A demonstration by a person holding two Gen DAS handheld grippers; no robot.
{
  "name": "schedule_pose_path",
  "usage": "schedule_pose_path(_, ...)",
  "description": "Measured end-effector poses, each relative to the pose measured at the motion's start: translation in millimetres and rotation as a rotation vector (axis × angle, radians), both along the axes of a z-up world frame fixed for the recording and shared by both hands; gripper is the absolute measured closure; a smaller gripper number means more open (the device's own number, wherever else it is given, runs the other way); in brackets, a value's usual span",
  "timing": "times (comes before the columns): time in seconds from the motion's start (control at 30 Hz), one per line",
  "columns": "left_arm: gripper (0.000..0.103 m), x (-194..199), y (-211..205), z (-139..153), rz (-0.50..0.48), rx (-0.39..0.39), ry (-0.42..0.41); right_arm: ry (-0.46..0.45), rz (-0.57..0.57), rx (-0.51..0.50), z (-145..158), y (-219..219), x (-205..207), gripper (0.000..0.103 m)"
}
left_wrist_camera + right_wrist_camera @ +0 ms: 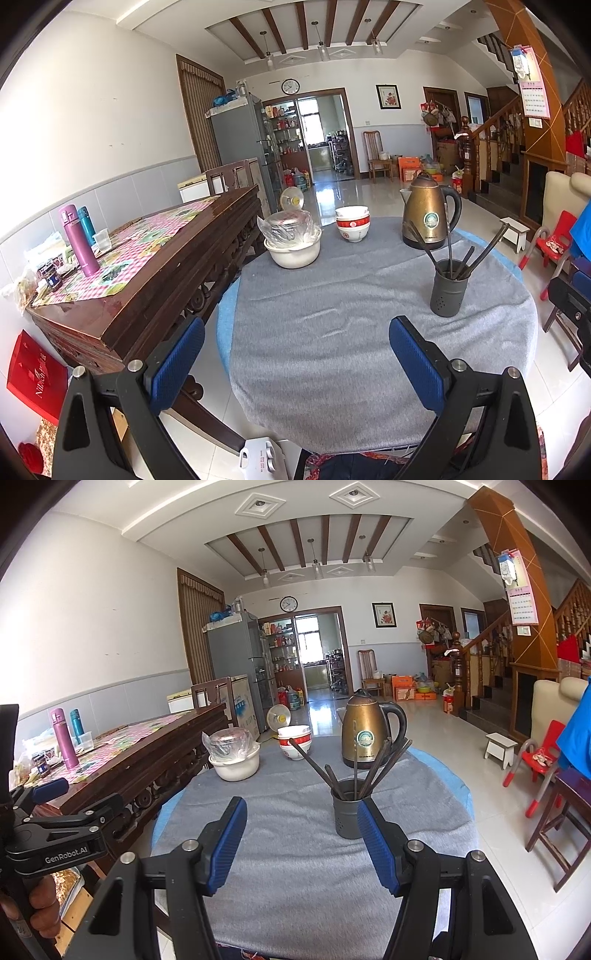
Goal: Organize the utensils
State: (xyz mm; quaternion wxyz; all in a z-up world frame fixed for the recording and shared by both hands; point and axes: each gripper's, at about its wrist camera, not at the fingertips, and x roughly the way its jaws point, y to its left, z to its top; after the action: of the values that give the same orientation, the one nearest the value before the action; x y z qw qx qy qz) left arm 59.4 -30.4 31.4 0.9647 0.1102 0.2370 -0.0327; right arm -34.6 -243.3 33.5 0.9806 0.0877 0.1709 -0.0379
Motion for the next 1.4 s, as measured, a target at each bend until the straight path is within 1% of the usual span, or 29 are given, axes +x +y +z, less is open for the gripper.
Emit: schedule_pose_path(1.4, 0.003, 5.5, 4.1, -8.2, 0.011, -0.002, 0.030, 0.000, -0.016, 0.004, -5.3, 2.5, 0.5, 0.036)
